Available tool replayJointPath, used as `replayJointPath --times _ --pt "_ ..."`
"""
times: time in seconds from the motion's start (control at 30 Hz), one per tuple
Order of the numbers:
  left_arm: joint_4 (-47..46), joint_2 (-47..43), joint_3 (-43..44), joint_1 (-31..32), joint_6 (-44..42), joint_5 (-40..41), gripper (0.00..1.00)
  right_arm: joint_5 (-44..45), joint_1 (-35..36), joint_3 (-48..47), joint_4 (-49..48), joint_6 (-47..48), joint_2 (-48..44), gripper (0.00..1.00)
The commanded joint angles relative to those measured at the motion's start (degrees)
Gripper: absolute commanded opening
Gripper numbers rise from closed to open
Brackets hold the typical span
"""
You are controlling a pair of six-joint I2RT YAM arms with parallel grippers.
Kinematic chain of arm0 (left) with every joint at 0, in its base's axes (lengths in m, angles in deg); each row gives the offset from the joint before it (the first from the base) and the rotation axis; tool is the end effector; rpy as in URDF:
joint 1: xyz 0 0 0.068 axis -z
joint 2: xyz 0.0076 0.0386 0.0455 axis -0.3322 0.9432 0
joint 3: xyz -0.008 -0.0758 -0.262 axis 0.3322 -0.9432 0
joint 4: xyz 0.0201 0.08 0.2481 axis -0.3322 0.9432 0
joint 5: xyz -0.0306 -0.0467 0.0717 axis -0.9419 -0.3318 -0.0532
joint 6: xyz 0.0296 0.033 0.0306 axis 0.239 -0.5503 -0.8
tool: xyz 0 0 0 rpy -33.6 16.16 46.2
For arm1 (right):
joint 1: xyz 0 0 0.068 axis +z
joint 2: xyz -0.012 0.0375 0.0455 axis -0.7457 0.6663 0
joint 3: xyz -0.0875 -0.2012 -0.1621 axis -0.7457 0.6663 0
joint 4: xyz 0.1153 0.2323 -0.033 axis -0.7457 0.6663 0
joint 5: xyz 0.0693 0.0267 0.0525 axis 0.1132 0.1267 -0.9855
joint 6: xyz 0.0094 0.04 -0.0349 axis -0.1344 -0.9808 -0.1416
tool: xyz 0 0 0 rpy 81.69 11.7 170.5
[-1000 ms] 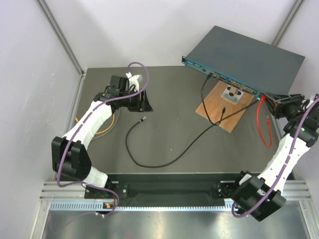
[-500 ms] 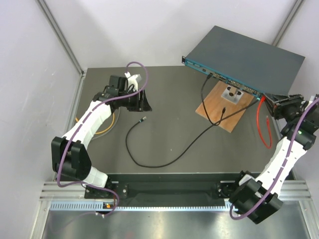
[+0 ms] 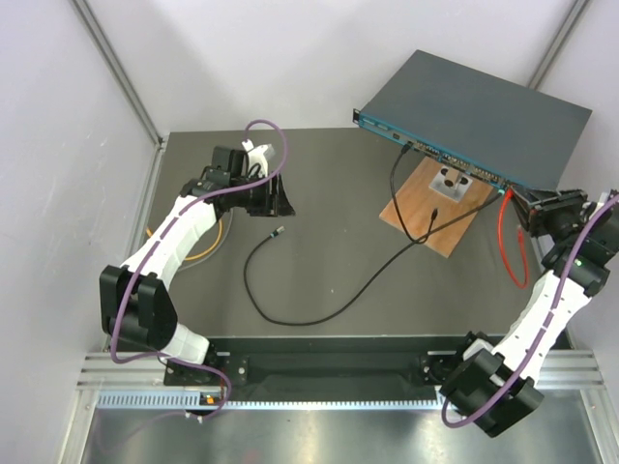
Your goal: Pull the plug from the switch port
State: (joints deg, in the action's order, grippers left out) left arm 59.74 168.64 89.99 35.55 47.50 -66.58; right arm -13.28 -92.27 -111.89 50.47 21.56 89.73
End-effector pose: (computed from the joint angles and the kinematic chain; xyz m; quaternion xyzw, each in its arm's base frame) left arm 0.3086 -0.1078 0.3065 0.1084 0.8927 -0.3273 0.2903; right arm 0.1576 -0.1164 0.3535 0.4557 0.6332 0.4027 0.4787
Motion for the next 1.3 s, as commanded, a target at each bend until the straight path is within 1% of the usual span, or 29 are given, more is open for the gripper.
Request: replayJointPath --times 0.0,0.13,0.4,0.53,0.63,0.7,0.77,0.8,0.83,0.87,0.93,0.97,1.03,1.1,1.13,1.23,1.27 --pt "-1.42 -1.56 -0.09 -0.32 -1.60 -1.20 0.56 -0.41 -0.68 -0.90 -4.54 -0.96 1.16 0.28" --pt "-1.33 -1.82 -0.44 -0.32 -1.60 -1.11 0.56 -0.59 -0.68 -1.87 -5.68 -1.13 2.83 0.28" --pt "-1.77 -1.82 -0.88 -0.41 -1.34 -1.38 0.56 -0.68 -0.59 -0.56 -5.78 -2.27 2.39 0.28" --pt "-1.60 -1.82 -0.79 -0.41 -1.34 -1.38 0.56 1.34 -0.68 1.38 -7.09 -6.30 1.52 0.26" --pt "-1.42 -1.91 -0.79 -0.50 -1.34 -1.38 0.56 3.27 -0.68 1.99 -7.62 -8.42 1.51 0.22" --pt "-1.33 -2.00 -0.88 -0.50 -1.43 -1.29 0.56 3.45 -0.86 2.00 -8.23 -8.86 2.13 0.18" --pt "-1.33 -2.08 -0.79 -0.58 -1.51 -1.29 0.56 3.63 -0.86 1.47 -8.32 -8.60 3.10 0.11" --pt "-1.25 -2.08 -0.88 -0.58 -1.60 -1.20 0.56 3.72 -0.77 1.03 -8.32 -8.60 3.36 0.05" --pt "-1.16 -2.08 -0.88 -0.58 -1.60 -1.29 0.56 3.80 -0.86 0.77 -8.41 -8.60 3.71 0.04" --pt "-1.07 -2.00 -0.79 -0.67 -1.60 -1.20 0.56 3.89 -0.86 0.59 -8.85 -8.78 3.80 0.04" --pt "-0.98 -1.91 -0.88 -0.76 -1.60 -1.29 0.56 4.42 -1.03 0.50 -9.29 -8.69 3.98 0.07" --pt "-1.07 -1.91 -0.88 -0.76 -1.60 -1.29 0.56 4.68 -1.04 0.85 -9.81 -9.04 3.98 0.14" --pt "-1.16 -1.65 -0.53 -0.76 -1.69 -1.38 0.56 5.12 -1.04 1.29 -10.61 -10.36 4.33 0.19" --pt "-1.16 -1.38 -0.35 -0.76 -1.69 -1.46 0.56 5.56 -1.03 1.20 -10.52 -10.45 4.59 0.19" --pt "-1.07 -1.29 -0.18 -0.85 -1.69 -1.38 0.56 6.09 -1.04 1.20 -10.35 -10.53 4.85 0.18" --pt "-0.98 -0.77 0.00 -0.76 -1.69 -1.55 0.56 6.88 -1.04 -0.02 -5.53 -9.75 6.69 0.06" --pt "-0.98 -0.77 0.18 -0.76 -1.69 -1.55 0.56 6.62 -0.95 -2.38 -3.25 -8.70 7.75 0.00"
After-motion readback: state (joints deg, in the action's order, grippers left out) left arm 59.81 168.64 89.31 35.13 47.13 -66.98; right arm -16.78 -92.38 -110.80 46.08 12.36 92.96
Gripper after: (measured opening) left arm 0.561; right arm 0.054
